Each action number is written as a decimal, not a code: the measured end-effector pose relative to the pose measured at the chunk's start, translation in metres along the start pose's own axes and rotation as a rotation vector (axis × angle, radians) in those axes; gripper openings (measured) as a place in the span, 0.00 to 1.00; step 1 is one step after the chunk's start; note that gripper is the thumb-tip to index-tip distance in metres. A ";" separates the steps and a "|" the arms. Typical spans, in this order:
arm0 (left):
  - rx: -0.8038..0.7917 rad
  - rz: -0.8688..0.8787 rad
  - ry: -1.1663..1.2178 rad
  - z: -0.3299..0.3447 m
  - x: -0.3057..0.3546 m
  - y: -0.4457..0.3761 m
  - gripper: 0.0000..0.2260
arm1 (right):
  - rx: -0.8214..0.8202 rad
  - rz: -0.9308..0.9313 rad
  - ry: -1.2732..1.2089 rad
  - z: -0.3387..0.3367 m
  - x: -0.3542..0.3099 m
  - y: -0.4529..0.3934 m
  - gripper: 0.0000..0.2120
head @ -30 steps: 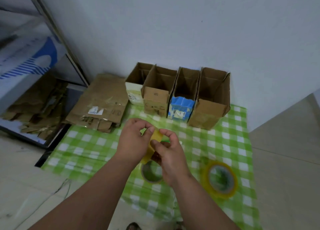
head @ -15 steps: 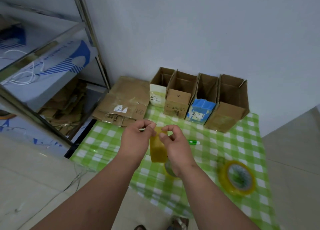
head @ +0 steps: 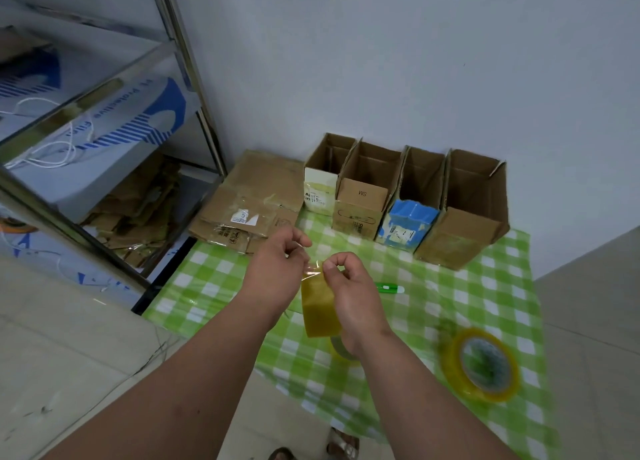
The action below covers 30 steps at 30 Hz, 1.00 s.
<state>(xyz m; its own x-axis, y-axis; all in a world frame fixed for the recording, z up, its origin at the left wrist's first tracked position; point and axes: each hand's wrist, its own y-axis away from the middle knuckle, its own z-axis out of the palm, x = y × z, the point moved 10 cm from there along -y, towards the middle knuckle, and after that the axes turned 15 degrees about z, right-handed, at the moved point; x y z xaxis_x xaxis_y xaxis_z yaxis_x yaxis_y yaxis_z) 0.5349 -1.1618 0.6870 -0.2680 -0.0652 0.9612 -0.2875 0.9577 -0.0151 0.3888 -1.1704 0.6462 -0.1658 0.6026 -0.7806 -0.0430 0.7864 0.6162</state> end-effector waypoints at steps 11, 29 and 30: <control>0.045 -0.095 -0.172 0.000 -0.011 -0.022 0.06 | -0.111 -0.056 0.122 0.007 -0.016 -0.030 0.10; 0.280 -0.342 0.018 -0.035 -0.063 -0.035 0.18 | -0.196 -0.033 0.320 0.054 -0.016 -0.069 0.02; 0.272 -0.351 0.004 -0.036 -0.066 -0.040 0.17 | -0.184 -0.034 0.307 0.055 -0.018 -0.072 0.02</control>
<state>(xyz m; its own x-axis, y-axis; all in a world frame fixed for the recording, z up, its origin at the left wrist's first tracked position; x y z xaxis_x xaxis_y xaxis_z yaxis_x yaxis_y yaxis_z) 0.5968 -1.1855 0.6343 -0.1076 -0.3719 0.9220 -0.5919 0.7691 0.2411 0.4487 -1.2304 0.6098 -0.4485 0.4852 -0.7506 -0.2259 0.7510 0.6204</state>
